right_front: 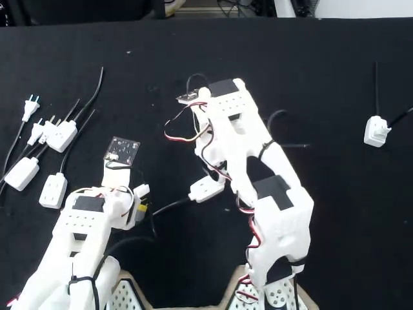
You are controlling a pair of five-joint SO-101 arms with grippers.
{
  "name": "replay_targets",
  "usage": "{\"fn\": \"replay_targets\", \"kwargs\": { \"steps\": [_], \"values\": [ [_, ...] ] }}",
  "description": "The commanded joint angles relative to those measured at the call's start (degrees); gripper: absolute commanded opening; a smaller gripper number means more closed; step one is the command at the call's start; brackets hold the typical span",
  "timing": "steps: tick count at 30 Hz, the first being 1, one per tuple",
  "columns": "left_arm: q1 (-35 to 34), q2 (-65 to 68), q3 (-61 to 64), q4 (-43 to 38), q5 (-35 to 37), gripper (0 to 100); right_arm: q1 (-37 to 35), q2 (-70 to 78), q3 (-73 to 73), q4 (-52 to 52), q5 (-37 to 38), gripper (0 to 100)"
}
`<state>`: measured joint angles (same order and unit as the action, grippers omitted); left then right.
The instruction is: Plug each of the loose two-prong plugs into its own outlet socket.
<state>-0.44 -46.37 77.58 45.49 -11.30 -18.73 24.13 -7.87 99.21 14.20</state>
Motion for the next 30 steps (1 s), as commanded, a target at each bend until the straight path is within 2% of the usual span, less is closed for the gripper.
{"fn": "replay_targets", "kwargs": {
  "steps": [1, 13, 22, 30],
  "values": [
    [0.8, -0.4, -0.2, -0.4, 0.4, 25, -1.2, -4.3, -0.1, 2.0, 0.1, 1.1],
    [0.8, -0.4, -0.2, -0.4, 0.4, 25, -1.4, 1.9, -2.9, 2.0, 0.2, 1.1],
    [0.7, -0.4, -0.2, -0.4, 0.4, 25, -6.9, 2.2, -3.0, 2.0, 0.2, 1.1],
    [0.7, -0.4, -0.2, -0.4, 0.4, 25, -7.2, 2.3, -2.9, 1.9, 0.1, 1.1]
  ]
}}
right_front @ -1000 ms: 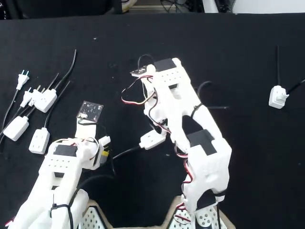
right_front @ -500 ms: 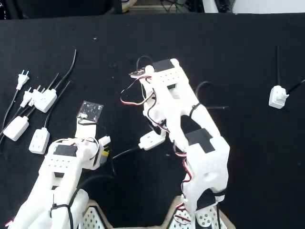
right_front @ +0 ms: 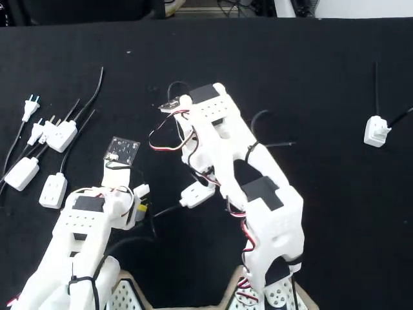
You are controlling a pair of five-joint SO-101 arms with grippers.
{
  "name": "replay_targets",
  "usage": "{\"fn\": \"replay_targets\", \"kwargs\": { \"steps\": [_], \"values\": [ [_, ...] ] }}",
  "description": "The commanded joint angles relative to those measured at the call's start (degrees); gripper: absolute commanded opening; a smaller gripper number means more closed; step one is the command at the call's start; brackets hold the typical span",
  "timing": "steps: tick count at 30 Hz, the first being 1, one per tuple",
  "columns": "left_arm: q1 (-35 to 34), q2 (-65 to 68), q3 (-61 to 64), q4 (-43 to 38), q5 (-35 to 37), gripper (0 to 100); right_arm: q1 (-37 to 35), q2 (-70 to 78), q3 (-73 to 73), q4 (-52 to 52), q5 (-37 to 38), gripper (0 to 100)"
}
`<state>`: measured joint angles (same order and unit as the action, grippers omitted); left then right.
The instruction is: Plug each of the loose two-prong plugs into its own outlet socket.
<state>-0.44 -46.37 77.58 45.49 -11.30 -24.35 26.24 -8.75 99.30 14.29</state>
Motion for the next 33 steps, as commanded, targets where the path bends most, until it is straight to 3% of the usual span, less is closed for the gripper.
{"fn": "replay_targets", "kwargs": {
  "steps": [1, 21, 33],
  "values": [
    [0.7, -0.4, -0.2, -0.4, 0.4, 25, -1.6, 0.2, -2.1, 1.8, 0.0, 1.1],
    [0.7, -0.4, -0.2, -0.4, 0.4, 25, -0.7, -10.7, 1.7, 1.9, 0.0, 1.1],
    [0.7, -0.4, -0.2, -0.4, 0.4, 25, 6.7, -10.2, 2.4, 1.9, 2.7, 1.1]
  ]
}}
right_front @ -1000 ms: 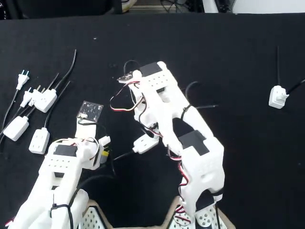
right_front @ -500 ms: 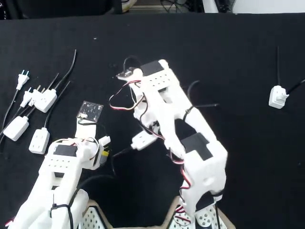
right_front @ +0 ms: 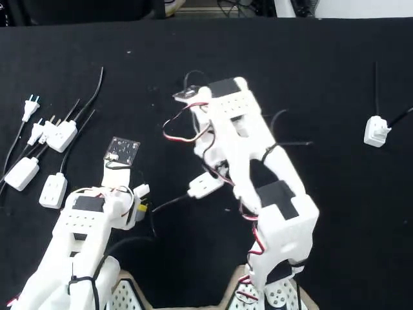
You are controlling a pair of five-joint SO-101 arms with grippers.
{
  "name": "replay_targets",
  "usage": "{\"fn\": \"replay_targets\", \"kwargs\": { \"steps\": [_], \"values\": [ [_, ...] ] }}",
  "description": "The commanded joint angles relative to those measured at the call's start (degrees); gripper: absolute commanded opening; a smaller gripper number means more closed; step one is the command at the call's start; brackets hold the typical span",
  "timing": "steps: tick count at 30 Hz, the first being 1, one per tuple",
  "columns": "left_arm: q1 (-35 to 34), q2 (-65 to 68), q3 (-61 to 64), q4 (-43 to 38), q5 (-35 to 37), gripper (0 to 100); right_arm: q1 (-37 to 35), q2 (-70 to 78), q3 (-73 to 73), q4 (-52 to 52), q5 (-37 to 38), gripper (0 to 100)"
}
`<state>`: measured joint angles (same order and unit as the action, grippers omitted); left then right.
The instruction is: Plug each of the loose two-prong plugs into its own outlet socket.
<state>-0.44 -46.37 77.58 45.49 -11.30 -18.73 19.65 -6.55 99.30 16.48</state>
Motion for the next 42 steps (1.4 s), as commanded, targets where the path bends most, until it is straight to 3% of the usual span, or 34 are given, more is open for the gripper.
{"fn": "replay_targets", "kwargs": {
  "steps": [1, 33, 42],
  "values": [
    [0.7, -0.4, -0.2, -0.4, 0.4, 25, 1.0, -3.6, 0.6, 1.9, 0.6, 1.1],
    [0.7, -0.4, -0.2, -0.4, 0.4, 25, -1.2, 7.8, -2.8, 1.5, 0.0, 1.1],
    [0.7, -0.4, -0.2, -0.4, 0.4, 25, -1.3, 7.6, 1.8, -5.0, -2.0, 1.1]
  ]
}}
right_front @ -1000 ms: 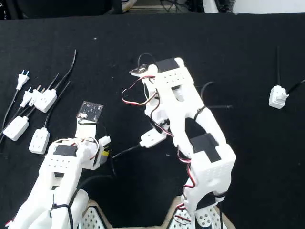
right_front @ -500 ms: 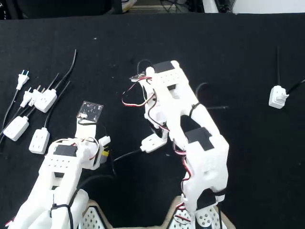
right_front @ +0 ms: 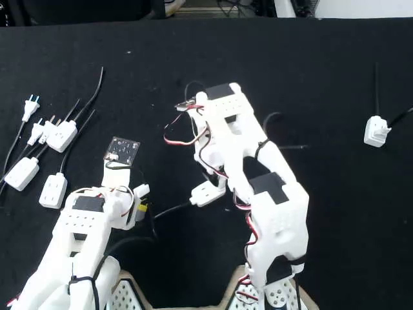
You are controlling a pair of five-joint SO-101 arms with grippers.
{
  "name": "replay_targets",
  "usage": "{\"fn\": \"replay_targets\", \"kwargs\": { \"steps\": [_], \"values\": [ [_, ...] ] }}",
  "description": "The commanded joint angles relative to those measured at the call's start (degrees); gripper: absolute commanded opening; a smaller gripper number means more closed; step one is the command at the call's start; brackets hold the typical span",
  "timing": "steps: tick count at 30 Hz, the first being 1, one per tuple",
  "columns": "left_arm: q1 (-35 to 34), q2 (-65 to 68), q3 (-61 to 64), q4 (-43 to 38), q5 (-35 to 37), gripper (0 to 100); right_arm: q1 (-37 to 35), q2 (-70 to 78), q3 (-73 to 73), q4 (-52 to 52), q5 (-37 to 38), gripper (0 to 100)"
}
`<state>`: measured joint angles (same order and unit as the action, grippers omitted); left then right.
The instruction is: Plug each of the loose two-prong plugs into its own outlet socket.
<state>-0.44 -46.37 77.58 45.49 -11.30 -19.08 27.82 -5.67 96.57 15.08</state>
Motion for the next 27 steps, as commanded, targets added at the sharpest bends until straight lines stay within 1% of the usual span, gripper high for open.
{"fn": "replay_targets", "kwargs": {
  "steps": [1, 6, 9, 16, 21, 23, 27],
  "values": [
    [0.7, -0.4, -0.2, -0.4, 0.4, 25, -1.0, -0.6, 1.3, -2.6, -0.6, 1.1],
    [0.8, -0.4, -0.2, -0.4, 0.4, 25, -1.0, -0.9, 1.5, -2.7, -0.6, 1.1],
    [0.8, -0.4, -0.2, -0.4, 0.4, 25, -1.9, -3.8, 2.9, -2.8, -0.6, 1.1],
    [0.8, -0.4, -0.2, -0.4, 0.4, 25, -7.2, -19.6, 18.7, -13.4, -2.7, 1.1],
    [0.8, -0.4, -0.2, -0.4, 0.4, 25, -7.0, -22.2, 22.0, -15.4, -1.6, 1.7],
    [0.8, -0.4, -0.2, -0.4, 0.4, 25, -7.2, -22.2, 21.9, -15.6, -1.4, 4.9],
    [0.7, -0.4, -0.2, -0.4, 0.4, 25, -7.4, -22.7, 21.5, -16.4, -1.1, 15.5]
  ]
}}
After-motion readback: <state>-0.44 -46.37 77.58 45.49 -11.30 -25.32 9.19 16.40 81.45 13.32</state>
